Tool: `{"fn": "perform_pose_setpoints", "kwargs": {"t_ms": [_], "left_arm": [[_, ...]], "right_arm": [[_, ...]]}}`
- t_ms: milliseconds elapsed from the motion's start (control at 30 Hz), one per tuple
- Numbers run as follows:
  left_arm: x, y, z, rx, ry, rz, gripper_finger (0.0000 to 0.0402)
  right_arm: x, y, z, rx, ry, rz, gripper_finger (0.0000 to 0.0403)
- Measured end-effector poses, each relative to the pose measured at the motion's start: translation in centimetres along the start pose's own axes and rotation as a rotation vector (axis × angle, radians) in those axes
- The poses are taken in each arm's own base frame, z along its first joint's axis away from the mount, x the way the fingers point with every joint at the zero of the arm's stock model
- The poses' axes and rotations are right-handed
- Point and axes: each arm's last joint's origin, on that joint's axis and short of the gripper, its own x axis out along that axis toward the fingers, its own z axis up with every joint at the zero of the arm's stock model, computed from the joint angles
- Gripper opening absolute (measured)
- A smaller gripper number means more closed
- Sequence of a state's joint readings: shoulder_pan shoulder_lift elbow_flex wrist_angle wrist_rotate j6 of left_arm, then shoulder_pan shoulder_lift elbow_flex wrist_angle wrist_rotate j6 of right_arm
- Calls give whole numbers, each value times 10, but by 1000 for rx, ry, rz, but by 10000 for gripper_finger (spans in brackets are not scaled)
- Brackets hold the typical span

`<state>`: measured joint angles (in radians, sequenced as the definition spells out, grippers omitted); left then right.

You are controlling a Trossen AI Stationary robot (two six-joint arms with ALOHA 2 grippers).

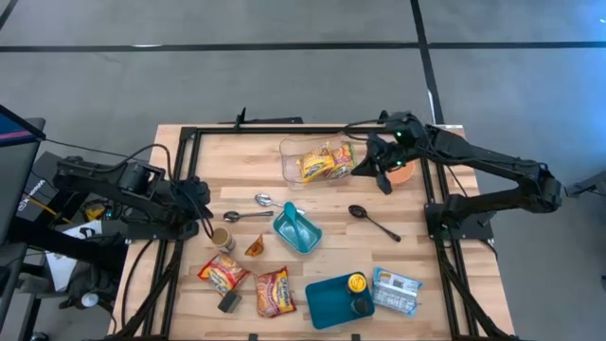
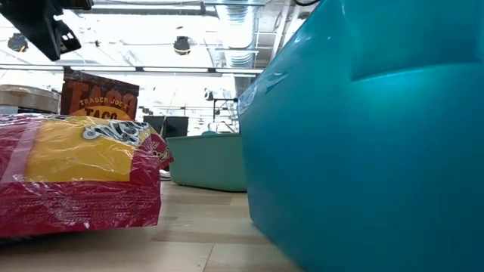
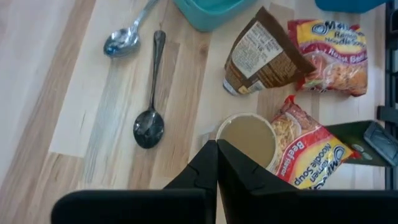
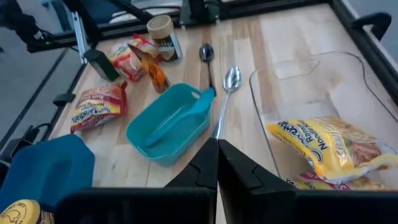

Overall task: Pick & Place Food Item
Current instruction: Put the golden seasoning bottle into the blue bin

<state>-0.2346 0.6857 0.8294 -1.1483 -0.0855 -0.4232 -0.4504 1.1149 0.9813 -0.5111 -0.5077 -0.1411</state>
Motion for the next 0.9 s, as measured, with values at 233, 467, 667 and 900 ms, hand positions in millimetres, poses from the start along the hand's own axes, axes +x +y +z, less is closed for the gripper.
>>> {"fn": "perform_pose_setpoints", "kwargs": {"t_ms": [233, 467, 667, 900], "left_arm": [[7, -2, -6, 58, 26, -15, 0], [12, 0, -12, 53, -44, -47, 0], [8, 2, -14, 48, -75, -61, 0], [8, 1, -15, 107, -71, -87, 0]], "right_arm": [[-28, 9, -5, -23, -156, -8, 0], [-42, 16, -4, -58, -204, -20, 0], [-46, 19, -7, -76, -188, -21, 0], [-45, 18, -6, -79, -195, -22, 0]]}}
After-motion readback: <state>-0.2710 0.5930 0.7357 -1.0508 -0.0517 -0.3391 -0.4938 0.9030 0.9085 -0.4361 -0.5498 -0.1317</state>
